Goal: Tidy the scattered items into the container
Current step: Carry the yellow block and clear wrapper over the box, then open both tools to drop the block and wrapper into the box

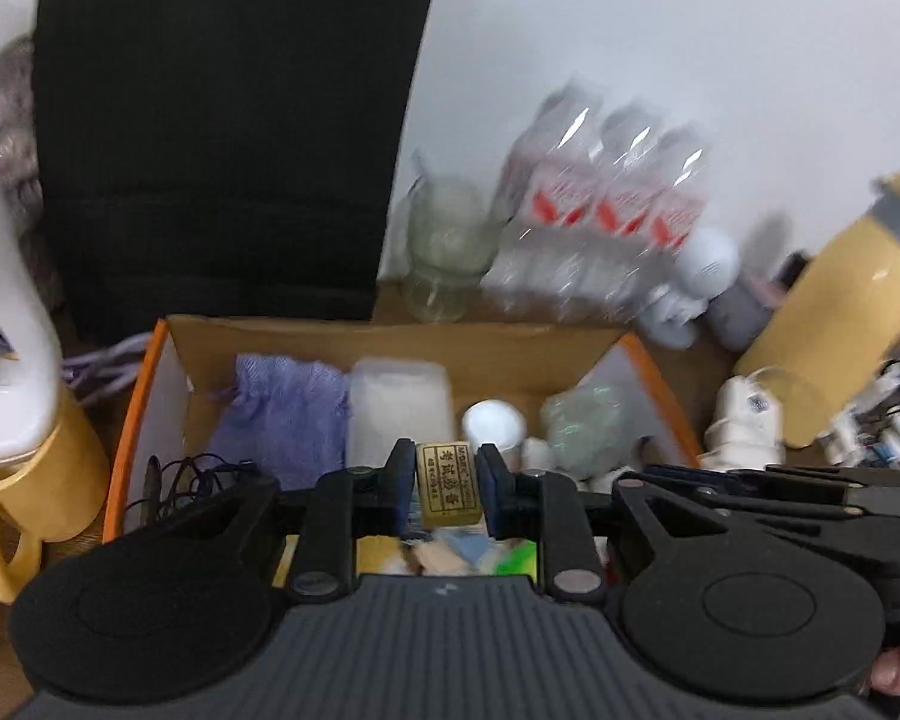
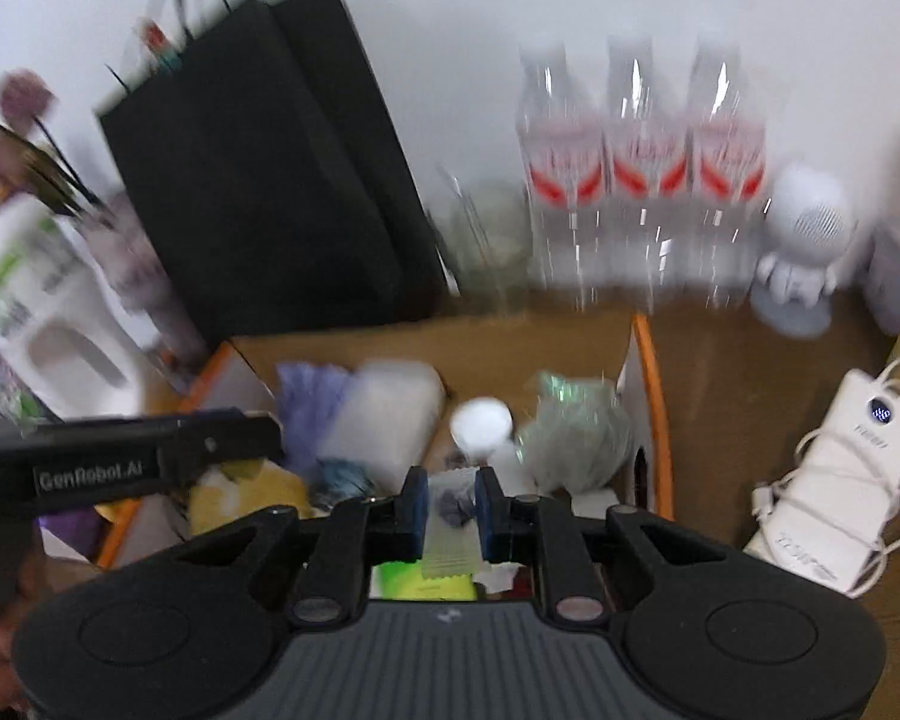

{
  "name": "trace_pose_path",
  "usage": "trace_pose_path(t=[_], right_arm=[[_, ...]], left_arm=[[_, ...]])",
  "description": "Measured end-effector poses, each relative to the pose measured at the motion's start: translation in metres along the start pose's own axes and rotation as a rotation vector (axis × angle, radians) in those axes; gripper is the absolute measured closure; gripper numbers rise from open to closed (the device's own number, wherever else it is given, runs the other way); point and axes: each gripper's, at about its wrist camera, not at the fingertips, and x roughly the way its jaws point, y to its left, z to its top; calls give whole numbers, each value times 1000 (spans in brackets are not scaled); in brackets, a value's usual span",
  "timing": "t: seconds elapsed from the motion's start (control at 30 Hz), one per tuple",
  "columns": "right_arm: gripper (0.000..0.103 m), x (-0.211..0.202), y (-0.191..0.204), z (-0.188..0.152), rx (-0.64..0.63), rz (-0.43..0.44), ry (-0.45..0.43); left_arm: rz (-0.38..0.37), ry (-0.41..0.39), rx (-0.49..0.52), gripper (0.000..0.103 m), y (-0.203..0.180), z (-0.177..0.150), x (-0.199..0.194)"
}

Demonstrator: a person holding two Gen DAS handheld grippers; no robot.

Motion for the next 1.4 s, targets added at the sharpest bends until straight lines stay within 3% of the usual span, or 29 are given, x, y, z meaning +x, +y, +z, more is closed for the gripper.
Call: trace_pose_path(t=[0.2, 0.37, 0.67, 0.87, 0.97, 1.03, 1.07, 1.1, 1.23, 1.4], right_arm=[[88, 50, -6, 12, 10, -20, 110], [87, 77, 0, 22, -34, -44, 153], [87, 109, 0, 48, -32, -76, 187], [84, 120, -3, 50, -30, -106, 221], [72, 114, -4, 51, 2, -97, 216], [69, 103, -3, 53, 19, -94, 196], [66, 95, -2, 53, 29, -93, 183], [64, 89, -1, 54, 40, -90, 171], [38, 54, 10, 37, 98, -75, 109], [26, 27, 25, -5, 108, -120, 78]], left_arm=[[82, 97, 7, 80, 22, 20, 50], [142, 93, 9, 80, 48, 32, 63], [176, 181, 30, 80, 62, 39, 97], [171, 163, 13, 78, 66, 45, 86], [177, 148, 18, 65, 65, 50, 71], [192, 140, 9, 28, 64, 52, 58], [197, 134, 4, 22, 63, 52, 53], [198, 132, 6, 18, 61, 51, 47], [216, 142, -3, 5, 53, 36, 27], [289, 139, 7, 1, 44, 4, -2]])
